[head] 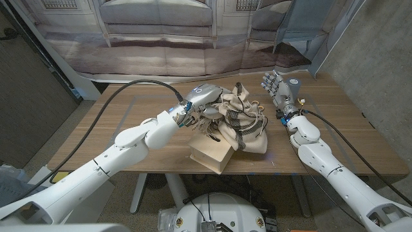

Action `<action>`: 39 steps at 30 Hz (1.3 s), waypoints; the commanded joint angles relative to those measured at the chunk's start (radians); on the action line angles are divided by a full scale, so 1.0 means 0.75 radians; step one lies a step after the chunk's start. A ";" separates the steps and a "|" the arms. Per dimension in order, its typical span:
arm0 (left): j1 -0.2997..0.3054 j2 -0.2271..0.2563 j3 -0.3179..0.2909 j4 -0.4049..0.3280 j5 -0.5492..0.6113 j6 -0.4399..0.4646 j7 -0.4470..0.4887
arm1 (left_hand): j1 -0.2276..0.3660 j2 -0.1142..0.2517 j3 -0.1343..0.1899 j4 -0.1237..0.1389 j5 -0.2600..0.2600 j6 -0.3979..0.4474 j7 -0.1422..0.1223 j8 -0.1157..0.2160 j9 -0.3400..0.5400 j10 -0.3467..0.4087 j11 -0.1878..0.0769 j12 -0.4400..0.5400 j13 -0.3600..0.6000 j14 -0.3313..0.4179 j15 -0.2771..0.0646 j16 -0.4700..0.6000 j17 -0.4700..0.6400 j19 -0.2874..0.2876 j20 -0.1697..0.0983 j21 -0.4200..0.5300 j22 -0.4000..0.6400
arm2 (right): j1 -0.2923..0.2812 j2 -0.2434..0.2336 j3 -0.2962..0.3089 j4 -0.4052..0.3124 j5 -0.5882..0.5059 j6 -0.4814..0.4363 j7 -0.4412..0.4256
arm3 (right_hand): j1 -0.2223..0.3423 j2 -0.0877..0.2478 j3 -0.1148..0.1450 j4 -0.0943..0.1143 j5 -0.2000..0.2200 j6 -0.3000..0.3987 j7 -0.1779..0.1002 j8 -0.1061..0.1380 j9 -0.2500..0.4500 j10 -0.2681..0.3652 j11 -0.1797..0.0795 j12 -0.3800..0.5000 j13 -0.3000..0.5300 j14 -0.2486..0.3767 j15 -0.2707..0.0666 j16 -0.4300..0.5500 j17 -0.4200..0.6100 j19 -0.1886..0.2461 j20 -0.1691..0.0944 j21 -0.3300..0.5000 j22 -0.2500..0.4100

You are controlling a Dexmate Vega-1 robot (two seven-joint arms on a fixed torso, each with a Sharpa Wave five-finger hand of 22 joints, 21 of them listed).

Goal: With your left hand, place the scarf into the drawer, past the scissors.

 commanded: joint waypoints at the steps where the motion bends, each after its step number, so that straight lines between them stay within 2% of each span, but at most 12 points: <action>1: -0.016 -0.020 0.038 0.028 0.001 0.004 -0.007 | -0.020 0.041 0.004 0.005 0.007 0.143 0.130 0.005 0.002 0.013 0.003 -0.005 0.005 0.114 -0.240 -0.002 0.005 -0.007 0.001 0.013 0.003 | -0.014 -0.009 0.005 -0.011 0.001 0.002 -0.002 | 0.004 0.011 0.006 -0.007 -0.002 0.009 -0.004 0.001 0.004 0.008 0.000 -0.003 0.007 0.009 -0.004 -0.005 0.004 0.011 0.000 -0.009 0.008; 30: -0.006 -0.032 0.082 0.064 -0.015 0.020 -0.001 | -0.026 0.046 0.002 0.009 0.007 0.138 0.127 0.004 -0.001 0.013 0.003 -0.020 0.010 0.095 -0.237 -0.020 0.009 -0.036 0.000 0.016 0.003 | -0.036 -0.026 0.009 -0.036 0.008 -0.015 -0.002 | 0.004 0.013 0.004 -0.010 -0.002 0.009 -0.003 0.001 0.003 0.009 0.000 -0.003 0.007 0.009 -0.002 -0.006 0.004 0.014 0.000 -0.015 0.008; 39: 0.004 -0.027 0.087 0.045 -0.005 0.044 -0.011 | -0.037 0.049 -0.001 0.016 0.005 0.142 0.123 0.004 -0.005 0.017 0.002 -0.026 0.008 0.085 -0.234 -0.028 0.008 -0.056 0.009 0.015 0.002 | -0.039 -0.029 0.012 -0.036 0.015 -0.018 0.001 | 0.004 0.013 0.003 -0.010 -0.002 0.009 -0.003 0.001 0.003 0.008 -0.001 -0.004 0.007 0.010 -0.002 -0.005 0.004 0.015 -0.001 -0.017 0.008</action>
